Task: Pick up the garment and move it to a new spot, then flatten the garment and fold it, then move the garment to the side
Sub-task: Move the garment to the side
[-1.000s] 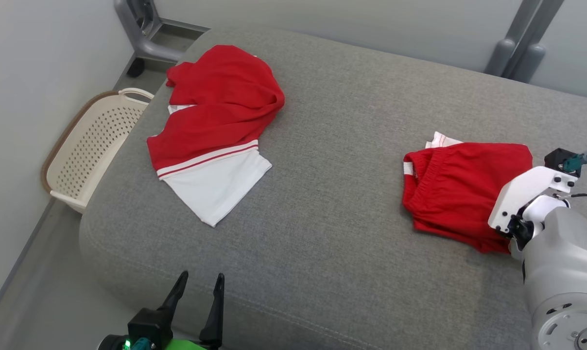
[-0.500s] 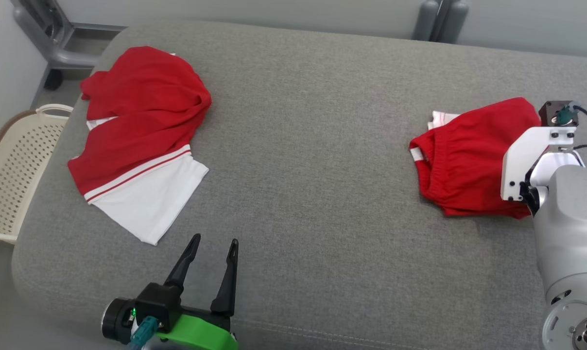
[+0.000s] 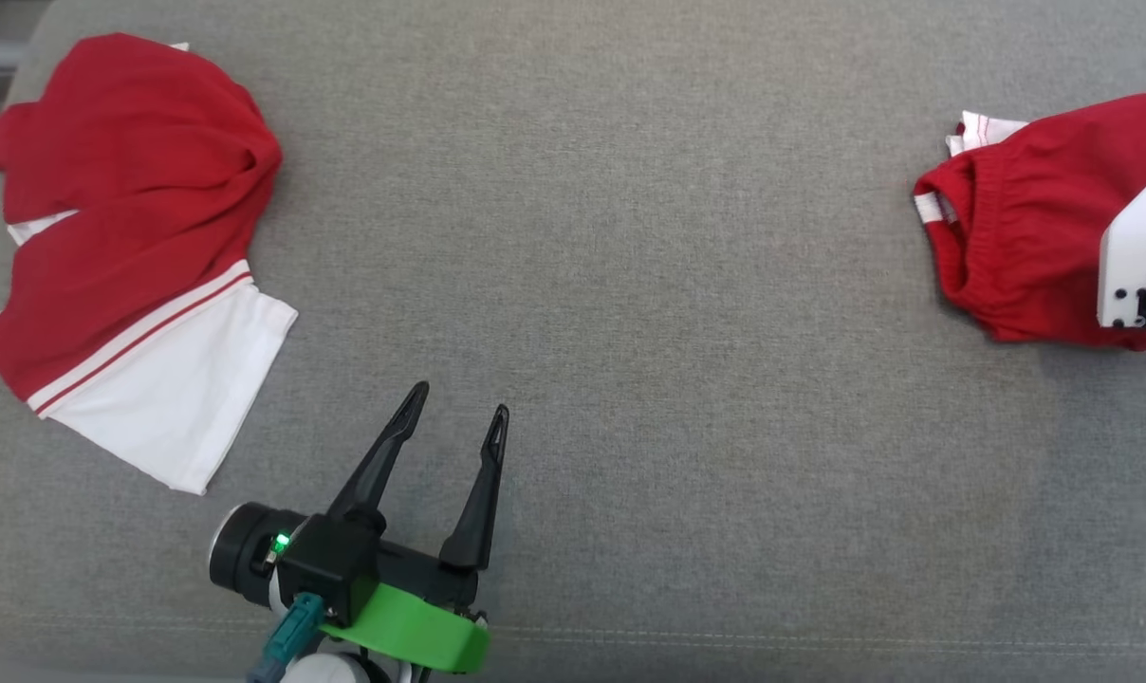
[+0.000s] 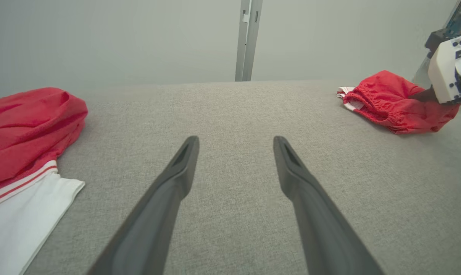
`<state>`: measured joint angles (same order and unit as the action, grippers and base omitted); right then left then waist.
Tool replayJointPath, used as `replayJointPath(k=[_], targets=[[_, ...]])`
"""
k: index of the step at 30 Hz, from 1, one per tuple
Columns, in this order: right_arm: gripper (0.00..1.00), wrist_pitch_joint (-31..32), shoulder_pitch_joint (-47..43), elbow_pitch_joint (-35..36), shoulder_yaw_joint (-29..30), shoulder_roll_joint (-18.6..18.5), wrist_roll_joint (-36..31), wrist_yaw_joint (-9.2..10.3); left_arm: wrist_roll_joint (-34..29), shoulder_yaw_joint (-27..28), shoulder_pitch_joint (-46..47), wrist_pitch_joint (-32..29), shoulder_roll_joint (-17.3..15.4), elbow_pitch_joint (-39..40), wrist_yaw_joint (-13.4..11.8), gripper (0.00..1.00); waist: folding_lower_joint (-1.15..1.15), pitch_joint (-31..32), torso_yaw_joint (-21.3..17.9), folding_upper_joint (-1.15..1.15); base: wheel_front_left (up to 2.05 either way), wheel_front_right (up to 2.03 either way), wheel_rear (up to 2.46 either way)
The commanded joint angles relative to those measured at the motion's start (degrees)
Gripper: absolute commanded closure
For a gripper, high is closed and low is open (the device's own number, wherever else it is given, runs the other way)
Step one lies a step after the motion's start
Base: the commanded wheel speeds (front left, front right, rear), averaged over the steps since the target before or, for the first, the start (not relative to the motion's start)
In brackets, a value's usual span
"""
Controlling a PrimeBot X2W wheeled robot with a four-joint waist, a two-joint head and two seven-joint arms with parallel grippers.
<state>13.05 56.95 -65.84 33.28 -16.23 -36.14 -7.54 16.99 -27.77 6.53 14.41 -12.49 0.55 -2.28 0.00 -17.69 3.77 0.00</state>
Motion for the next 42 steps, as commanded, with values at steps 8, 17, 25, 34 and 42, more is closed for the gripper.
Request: replayJointPath(k=[8,17,25,34,42], targets=[[1.0,-2.4,4.3,-2.2,-5.3,-5.3,0.5,0.11,-1.8,-0.7,2.3,-1.9,-1.8,5.3,0.0,0.0,0.0,-7.2,-4.7,0.0,0.0,0.0,0.0],[1.0,-4.6,5.1,-0.8,-7.4,-12.1,0.8,0.12,-3.1,-1.6,3.9,-4.2,-3.0,9.3,0.0,0.0,0.0,-11.3,-5.7,0.0,0.0,0.0,0.0],[1.0,-6.0,2.7,4.7,-6.2,-14.9,0.1,0.12,-3.5,-2.4,4.6,-5.2,-3.5,11.6,0.1,0.0,0.0,-12.7,-5.0,0.0,0.0,0.0,0.0],[0.0,-9.4,-0.3,9.3,-3.7,-13.5,0.1,0.12,-2.6,-1.9,5.9,-3.5,-2.1,9.9,-0.6,0.0,0.0,-11.2,-4.0,0.0,0.0,0.0,0.0],[0.0,-20.1,-3.5,6.3,-3.2,-7.5,5.3,0.11,3.7,3.2,3.6,-2.5,0.6,3.0,-3.5,0.0,0.0,-3.0,-3.7,0.0,0.0,0.0,0.0]])
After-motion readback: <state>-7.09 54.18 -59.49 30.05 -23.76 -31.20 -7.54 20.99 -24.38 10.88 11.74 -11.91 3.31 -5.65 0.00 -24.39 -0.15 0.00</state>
